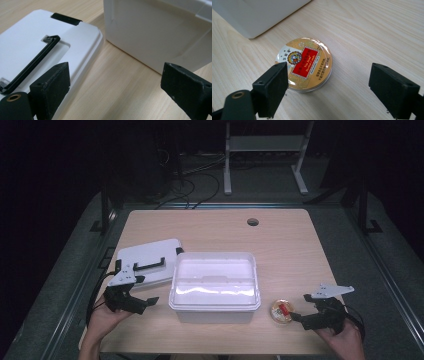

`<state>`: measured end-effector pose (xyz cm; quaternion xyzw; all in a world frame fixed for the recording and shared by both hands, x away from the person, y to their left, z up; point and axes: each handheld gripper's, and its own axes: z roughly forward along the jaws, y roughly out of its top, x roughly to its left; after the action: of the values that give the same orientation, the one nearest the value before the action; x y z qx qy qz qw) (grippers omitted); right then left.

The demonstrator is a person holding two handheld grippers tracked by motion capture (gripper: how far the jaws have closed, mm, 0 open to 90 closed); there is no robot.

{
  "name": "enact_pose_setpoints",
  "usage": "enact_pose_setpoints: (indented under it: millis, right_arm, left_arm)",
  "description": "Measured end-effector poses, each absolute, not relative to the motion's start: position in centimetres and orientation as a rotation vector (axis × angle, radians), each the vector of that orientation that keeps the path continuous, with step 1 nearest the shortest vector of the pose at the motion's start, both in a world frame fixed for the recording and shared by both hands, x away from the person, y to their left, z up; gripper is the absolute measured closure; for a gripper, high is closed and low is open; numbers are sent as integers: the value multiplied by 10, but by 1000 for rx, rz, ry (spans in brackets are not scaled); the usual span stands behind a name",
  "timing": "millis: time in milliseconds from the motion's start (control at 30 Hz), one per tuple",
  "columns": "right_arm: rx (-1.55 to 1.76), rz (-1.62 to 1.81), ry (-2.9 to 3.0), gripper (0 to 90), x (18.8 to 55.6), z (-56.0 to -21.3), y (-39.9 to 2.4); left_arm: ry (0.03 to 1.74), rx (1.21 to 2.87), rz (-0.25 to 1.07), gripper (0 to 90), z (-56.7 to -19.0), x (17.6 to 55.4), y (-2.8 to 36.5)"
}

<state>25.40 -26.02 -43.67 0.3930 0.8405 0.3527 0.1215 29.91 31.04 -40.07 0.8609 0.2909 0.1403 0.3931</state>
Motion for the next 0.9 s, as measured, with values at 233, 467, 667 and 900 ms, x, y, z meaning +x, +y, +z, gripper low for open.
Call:
enact_pose_setpoints:
  millis: [233, 467, 667, 900]
  right_arm:
    - [1143, 1030, 2451, 154, 254, -436, -260]
    - [1131, 1023, 2464, 154, 254, -435, -255]
    - [1116, 1008, 2477, 154, 254, -435, -255]
    - [1109, 998, 2487, 154, 255, -436, -253]
  left_arm:
    - [745, 2183, 362, 84, -400, 296, 314]
    - [733, 2164, 360, 87, -393, 295, 318]
    - [709, 2205, 383, 111, -384, 295, 315]
    - [651, 2229, 409, 129, -354, 292, 319]
